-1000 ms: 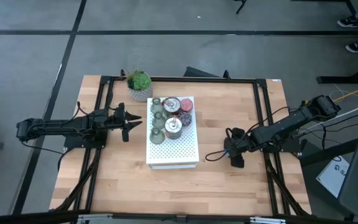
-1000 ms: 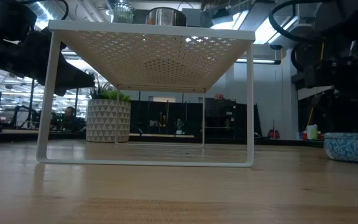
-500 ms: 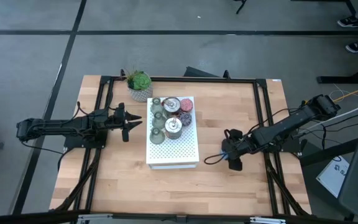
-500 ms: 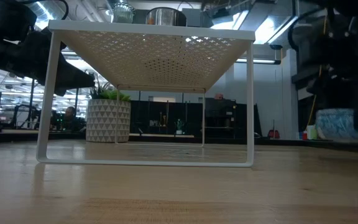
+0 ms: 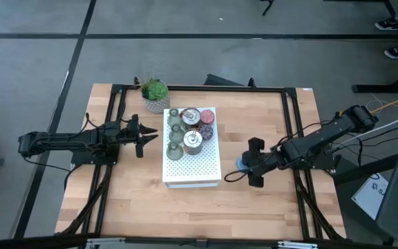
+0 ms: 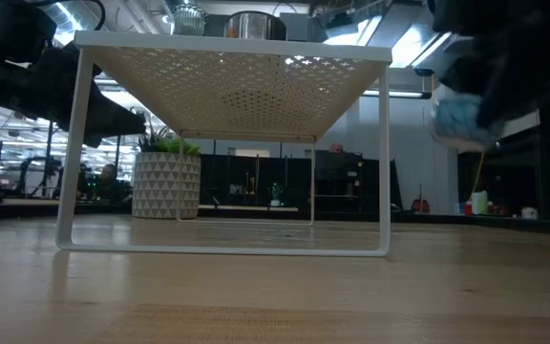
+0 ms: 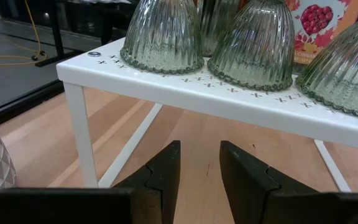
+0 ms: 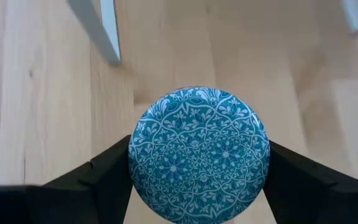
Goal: Pick & Place candle stick holders
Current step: Align the blue patterned scented candle with the other black patterned scented candle on the shelf
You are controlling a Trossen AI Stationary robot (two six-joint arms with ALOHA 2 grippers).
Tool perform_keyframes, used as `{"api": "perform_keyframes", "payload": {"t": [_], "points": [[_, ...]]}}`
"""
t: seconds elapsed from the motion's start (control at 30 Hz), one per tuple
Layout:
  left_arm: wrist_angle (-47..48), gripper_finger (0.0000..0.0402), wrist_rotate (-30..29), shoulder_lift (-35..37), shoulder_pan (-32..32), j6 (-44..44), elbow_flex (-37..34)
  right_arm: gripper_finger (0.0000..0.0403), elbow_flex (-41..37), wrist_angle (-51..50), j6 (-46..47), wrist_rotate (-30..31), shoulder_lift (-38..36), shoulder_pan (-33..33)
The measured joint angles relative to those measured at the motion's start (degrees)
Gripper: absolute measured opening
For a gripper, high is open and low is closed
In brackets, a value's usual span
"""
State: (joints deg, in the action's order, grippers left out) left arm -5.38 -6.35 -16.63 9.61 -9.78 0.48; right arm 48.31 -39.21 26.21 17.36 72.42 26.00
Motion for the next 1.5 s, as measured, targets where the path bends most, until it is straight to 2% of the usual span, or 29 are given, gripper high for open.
{"api": "perform_keyframes", "payload": {"t": [0.33, 0.53, 0.87, 1.13, 1.5], "points": [[0.0, 0.0107, 0.0, 0.0, 0.0, 0.0, 0.0, 0.0289, 5.2, 3.7, -9.3, 9.4, 0.0, -0.7], [0.0, 0.0107, 0.0, 0.0, 0.0, 0.0, 0.0, 0.0289, 5.7, 12.4, -17.1, 10.1, 0.0, -3.8], [0.0, 0.0107, 0.0, 0.0, 0.0, 0.0, 0.0, 0.0289, 5.7, 23.6, -25.1, 2.5, 2.9, -9.8], [0.0, 0.0107, 0.0, 0.0, 0.0, 0.0, 0.0, 0.0289, 5.8, 28.7, -27.3, -3.6, 5.8, -12.3], [0.0, 0.0107, 0.0, 0.0, 0.0, 0.0, 0.0, 0.0289, 5.8, 33.2, -28.8, -7.1, 8.6, -13.6]]}}
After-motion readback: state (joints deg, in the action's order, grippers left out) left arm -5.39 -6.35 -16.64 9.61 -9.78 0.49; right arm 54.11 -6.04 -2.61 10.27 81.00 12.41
